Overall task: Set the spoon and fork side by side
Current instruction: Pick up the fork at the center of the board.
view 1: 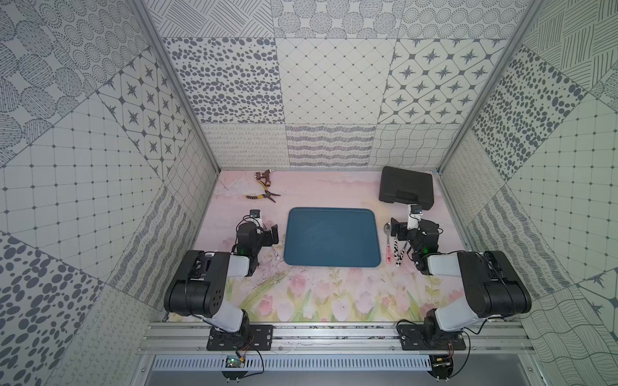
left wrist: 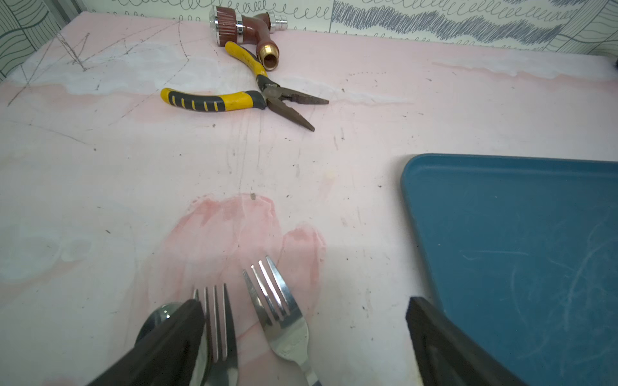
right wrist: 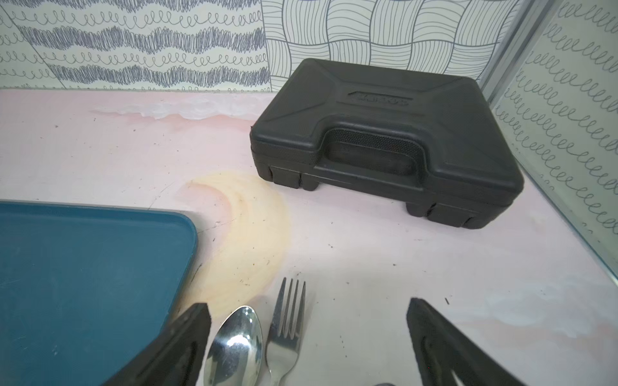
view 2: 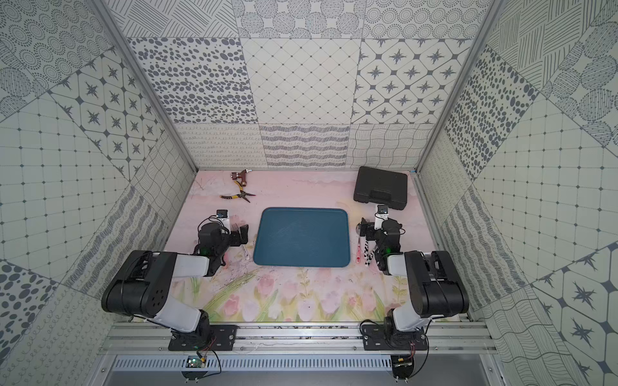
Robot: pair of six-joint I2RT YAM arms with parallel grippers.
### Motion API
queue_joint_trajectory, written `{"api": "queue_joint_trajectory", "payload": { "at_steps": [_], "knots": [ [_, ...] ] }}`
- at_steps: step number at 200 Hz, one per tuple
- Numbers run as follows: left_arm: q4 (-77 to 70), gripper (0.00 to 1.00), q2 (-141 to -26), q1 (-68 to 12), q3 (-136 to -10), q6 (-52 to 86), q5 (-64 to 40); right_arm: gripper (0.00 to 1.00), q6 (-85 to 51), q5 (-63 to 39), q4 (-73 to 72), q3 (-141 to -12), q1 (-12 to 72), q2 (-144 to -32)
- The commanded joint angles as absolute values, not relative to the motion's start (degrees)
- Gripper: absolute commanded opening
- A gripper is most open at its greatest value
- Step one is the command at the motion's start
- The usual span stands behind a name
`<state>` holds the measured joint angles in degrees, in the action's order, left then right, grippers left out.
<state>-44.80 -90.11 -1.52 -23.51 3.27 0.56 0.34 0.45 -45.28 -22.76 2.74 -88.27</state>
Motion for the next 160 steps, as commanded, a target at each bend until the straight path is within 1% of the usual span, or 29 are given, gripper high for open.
{"api": "queue_joint_trajectory", "payload": {
  "at_steps": [1, 146, 153, 160],
  "knots": [
    [-47.5, 0.99, -90.2, -1.6, -24.0, 2.8, -0.3, 0.97, -0.6, 0.4, -47.5, -23.8, 2.4, -88.9],
    [-47.4, 0.99, -90.2, -1.6, -24.1, 2.8, -0.3, 0.97, -0.7, 0.1, -47.4, -23.8, 2.3, -88.9],
    [-47.3, 0.99, -90.1, -1.7, -24.2, 2.8, -0.4, 0.97, -0.7, 0.6, -47.4, -23.7, 2.3, -88.9],
    [-47.1, 0.99, -90.0, -1.6, -24.5, 2.7, 0.2, 0.97, -1.4, 3.8, -47.2, -24.0, 2.7, -88.6]
  ]
}}
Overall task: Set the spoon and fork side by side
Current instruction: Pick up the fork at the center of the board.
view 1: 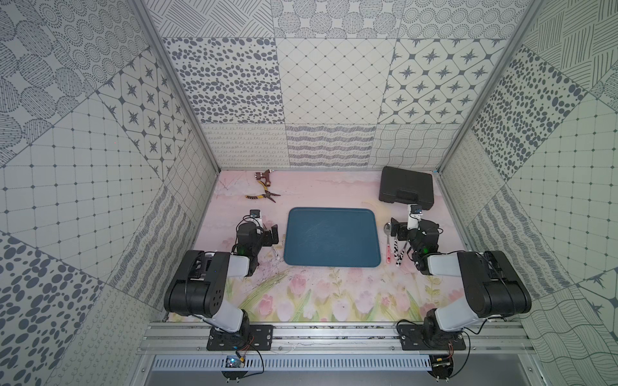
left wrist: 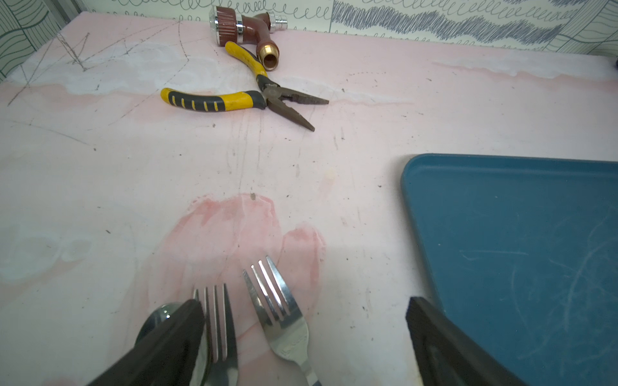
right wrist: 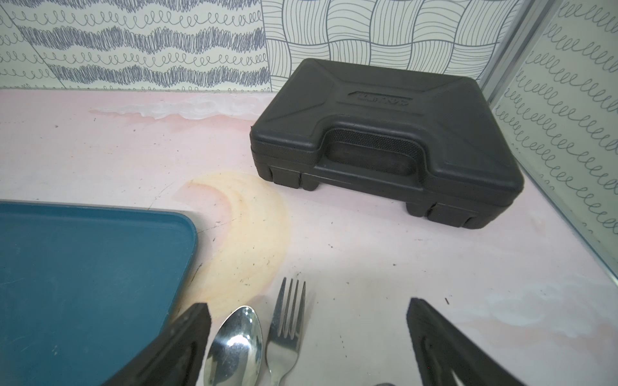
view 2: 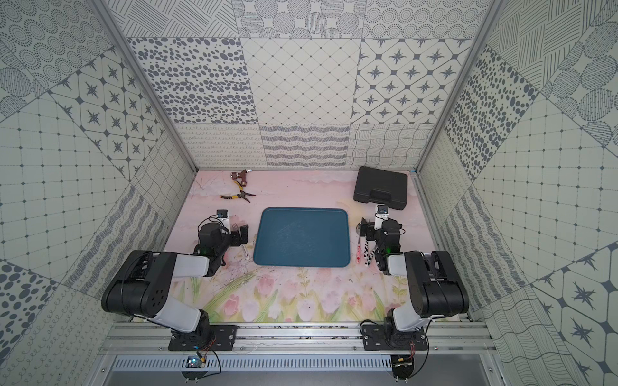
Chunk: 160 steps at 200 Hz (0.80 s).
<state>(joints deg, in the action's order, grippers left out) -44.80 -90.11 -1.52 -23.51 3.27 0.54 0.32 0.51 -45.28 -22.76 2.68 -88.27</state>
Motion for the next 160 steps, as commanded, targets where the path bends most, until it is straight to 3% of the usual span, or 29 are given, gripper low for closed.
{"api": "queue_joint_trajectory", "payload": {
  "at_steps": [1, 19, 40, 61, 80, 91, 98, 138, 154, 160],
  "knots": [
    [-46.9, 0.99, -90.0, -1.6, -24.5, 2.7, 0.3, 0.97, -1.5, 4.3, -47.0, -24.1, 2.8, -88.5],
    [-34.6, 0.99, -84.4, -1.7, -28.9, 2.4, -0.4, 0.97, -3.8, 12.7, -36.3, -28.0, 3.5, -83.9],
    [-11.5, 0.99, -79.7, -2.9, -41.2, 1.0, 4.5, 0.97, -3.3, 15.3, -17.5, -38.5, 4.3, -80.8],
    [-1.5, 0.99, -76.0, -3.9, -48.9, 1.1, 6.2, 0.97, -4.3, 18.0, -4.1, -47.2, 6.7, -81.0],
    [4.8, 0.99, -71.7, -4.0, -53.7, 12.4, 8.9, 0.97, -14.1, 13.7, 5.6, -52.1, 6.2, -82.1],
    [15.0, 0.99, -70.0, -3.9, -56.7, 26.6, 14.9, 0.97, -15.5, -0.2, 7.0, -53.2, 4.0, -83.5],
    [19.2, 0.99, -69.5, -3.1, -57.9, 30.0, 15.1, 0.97, -18.7, -4.0, 8.4, -54.3, 2.9, -85.0],
    [29.5, 0.99, -73.5, 1.1, -62.9, 32.0, -0.5, 0.96, -21.0, -1.8, 16.2, -61.1, 3.0, -87.7],
    [33.6, 0.76, -75.4, 1.0, -66.5, 34.5, -2.2, 0.86, -20.7, -0.9, 18.0, -63.1, 3.1, -87.4],
    [33.4, 0.56, -75.3, 1.1, -66.7, 36.1, -2.4, 0.79, -20.7, -1.0, 18.4, -63.7, 3.1, -87.5]
  ]
}}
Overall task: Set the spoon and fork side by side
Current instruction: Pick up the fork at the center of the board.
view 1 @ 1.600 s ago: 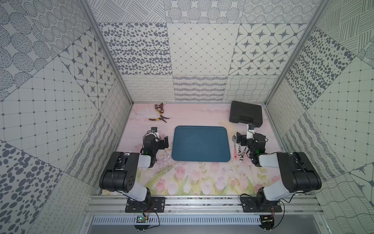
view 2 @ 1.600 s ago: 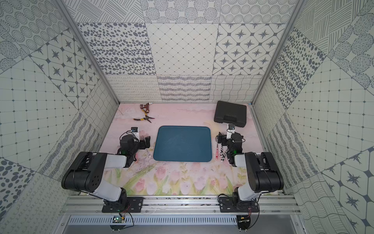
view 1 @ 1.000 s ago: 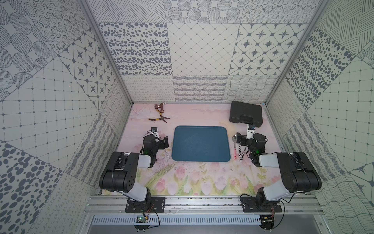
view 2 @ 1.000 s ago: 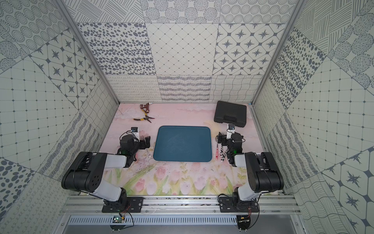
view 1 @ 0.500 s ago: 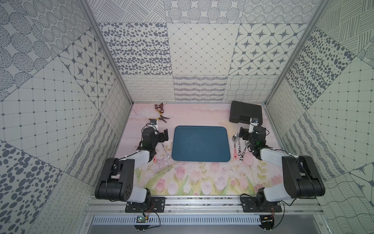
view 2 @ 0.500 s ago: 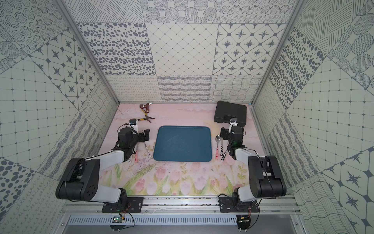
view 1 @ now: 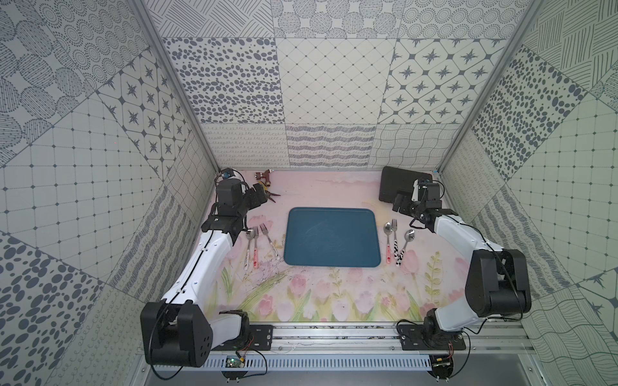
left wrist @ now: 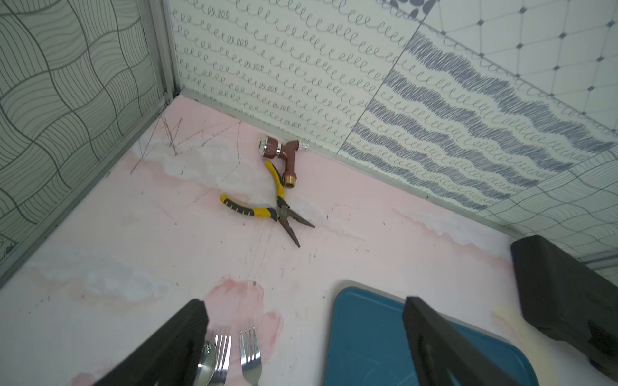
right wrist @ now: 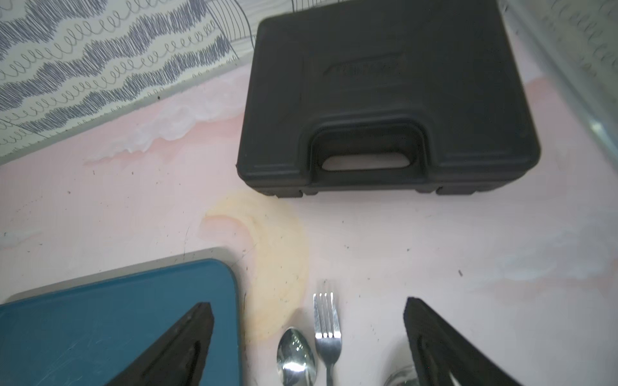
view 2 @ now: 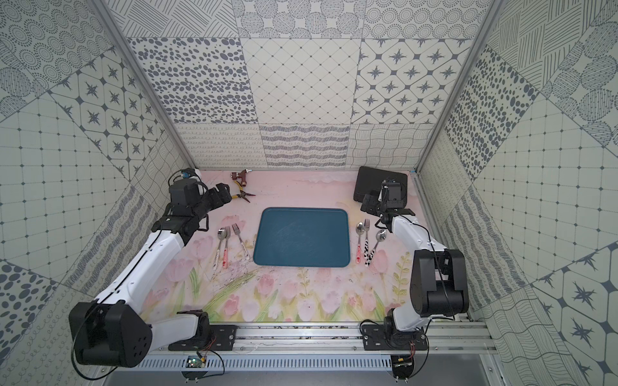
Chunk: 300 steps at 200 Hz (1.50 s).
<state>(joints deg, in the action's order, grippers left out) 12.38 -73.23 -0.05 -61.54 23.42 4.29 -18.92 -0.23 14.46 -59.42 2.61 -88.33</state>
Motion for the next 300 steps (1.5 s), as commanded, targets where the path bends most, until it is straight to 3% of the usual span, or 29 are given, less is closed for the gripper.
{"api": "queue_joint_trajectory", "payload": {
  "at_steps": [1, 9, 12, 18, 22, 42, 71, 81, 87, 96, 103, 113, 137, 144, 176, 189, 212, 300],
  "knots": [
    [33.4, 0.54, -75.3, 1.1, -66.7, 36.4, -2.5, 0.77, -20.7, -1.2, 18.4, -63.8, 3.1, -87.6],
    [33.9, 0.01, -74.9, 1.1, -66.8, 39.0, -2.2, 0.64, -20.4, -3.0, 18.5, -64.3, 3.1, -88.2],
    [34.7, 0.0, -74.6, 1.1, -67.0, 40.2, -1.9, 0.52, -20.3, -3.6, 18.5, -64.4, 3.1, -88.5],
    [35.8, 0.0, -74.6, 1.1, -67.5, 42.5, -2.3, 0.14, -20.9, -4.6, 18.5, -64.7, 3.1, -89.0],
    [35.8, 0.0, -74.7, 1.1, -67.7, 42.9, -3.9, 0.0, -21.6, -5.0, 18.8, -64.9, 3.1, -89.4],
    [37.3, 0.0, -77.9, 1.2, -69.8, 47.0, -14.3, 0.0, -20.8, -12.1, 20.1, -66.0, 3.3, -91.0],
    [32.4, 0.0, -80.5, 1.1, -67.1, 55.9, -24.3, 0.0, -18.6, -10.2, 23.5, -69.4, 6.5, -92.7],
    [34.1, 0.08, -82.0, 0.9, -68.1, 56.5, -26.0, 0.23, -19.5, -11.2, 23.6, -69.8, 6.4, -93.2],
    [37.3, 0.14, -83.5, 0.6, -70.2, 55.4, -26.4, 0.24, -19.4, -12.3, 23.6, -70.1, 6.3, -93.7],
    [44.3, 0.14, -85.9, -0.7, -74.9, 51.8, -24.1, 0.17, -19.2, -13.0, 24.4, -71.0, 6.3, -94.3],
    [50.7, 0.14, -87.9, -2.4, -79.3, 48.3, -20.7, 0.0, -18.9, -12.8, 25.9, -72.2, 6.5, -95.0],
    [60.2, 0.29, -91.8, -5.5, -86.4, 44.4, -15.8, 0.0, -17.6, -11.8, 29.2, -74.9, 7.0, -96.7],
    [74.1, 0.27, -99.1, -10.5, -95.6, 43.8, -9.6, 0.0, -14.3, -7.5, 32.9, -78.6, 9.7, -99.2],
    [75.6, 0.26, -100.7, -10.9, -95.8, 45.3, -10.1, 0.09, -13.6, -5.8, 33.8, -79.3, 10.6, -99.6],
    [76.3, 0.24, -103.1, -12.0, -91.8, 48.4, -12.5, 0.15, -13.5, -3.7, 34.5, -79.2, 11.8, -99.9],
    [77.5, 0.29, -103.4, -12.3, -90.6, 49.7, -10.9, 0.16, -13.7, -3.4, 34.7, -79.2, 11.8, -99.8],
    [78.2, 0.34, -104.3, -13.4, -88.1, 51.3, -7.2, 0.16, -14.1, -3.7, 34.6, -79.0, 11.8, -100.1],
    [70.9, 0.35, -106.7, -12.8, -80.5, 53.9, 1.4, 0.14, -15.2, -6.5, 34.3, -78.4, 12.2, -101.1]
  ]
}}
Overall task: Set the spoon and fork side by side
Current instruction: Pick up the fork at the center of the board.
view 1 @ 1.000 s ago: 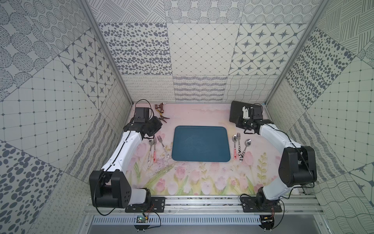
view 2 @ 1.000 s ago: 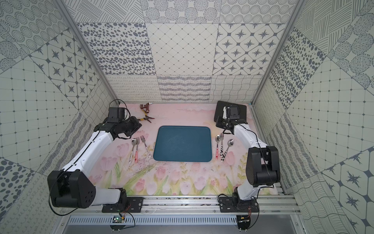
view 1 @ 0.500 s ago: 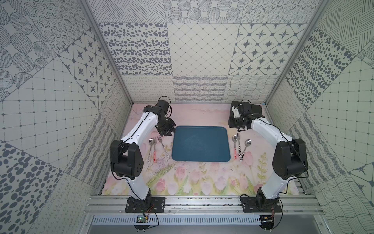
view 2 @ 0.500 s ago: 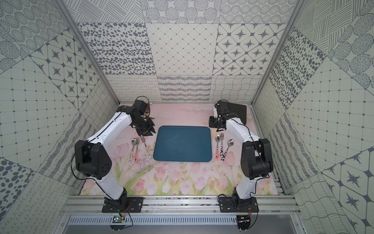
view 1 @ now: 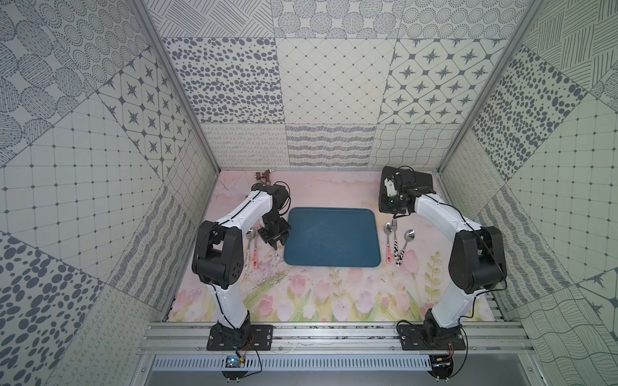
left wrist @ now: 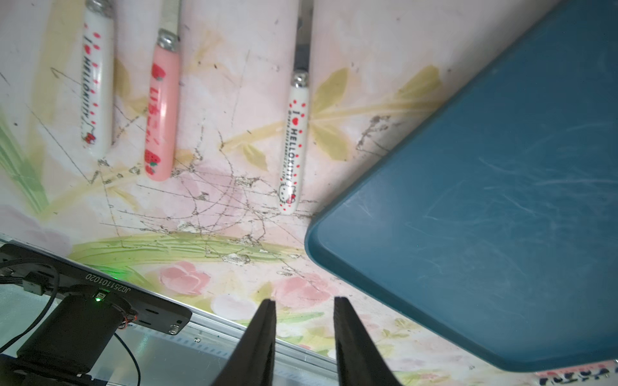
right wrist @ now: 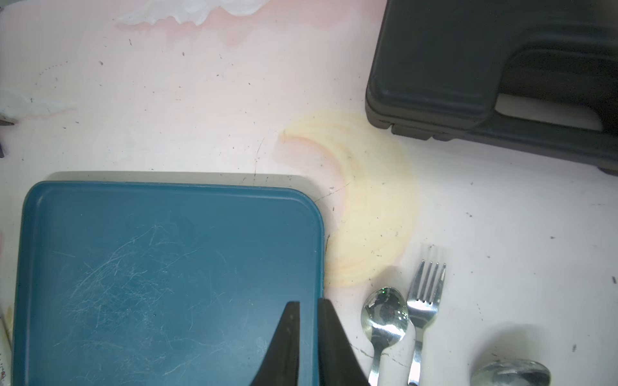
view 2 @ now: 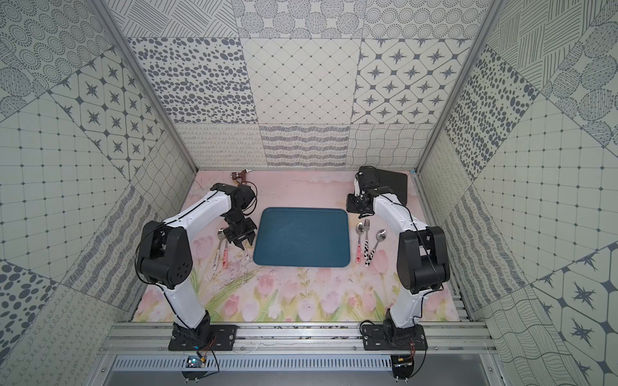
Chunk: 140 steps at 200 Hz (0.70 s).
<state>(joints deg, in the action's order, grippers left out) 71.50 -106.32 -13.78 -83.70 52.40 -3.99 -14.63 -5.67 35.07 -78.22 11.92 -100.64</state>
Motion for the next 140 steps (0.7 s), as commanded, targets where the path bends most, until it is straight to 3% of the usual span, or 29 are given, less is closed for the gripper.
{"api": "queue_joint_trajectory", "payload": {
  "at_steps": [1, 81, 140],
  "knots": [
    [70.6, 0.35, -106.6, -12.7, -80.4, 53.8, 1.3, 0.14, -15.2, -6.5, 34.3, -78.4, 12.3, -101.1],
    [58.7, 0.46, -105.3, -10.9, -74.7, 45.5, -0.1, 0.12, -15.7, -7.4, 34.0, -78.1, 12.3, -101.5],
    [53.3, 0.39, -105.9, -8.9, -72.6, 43.9, 0.0, 0.09, -15.9, -7.6, 34.0, -78.2, 12.4, -101.7]
  ]
}}
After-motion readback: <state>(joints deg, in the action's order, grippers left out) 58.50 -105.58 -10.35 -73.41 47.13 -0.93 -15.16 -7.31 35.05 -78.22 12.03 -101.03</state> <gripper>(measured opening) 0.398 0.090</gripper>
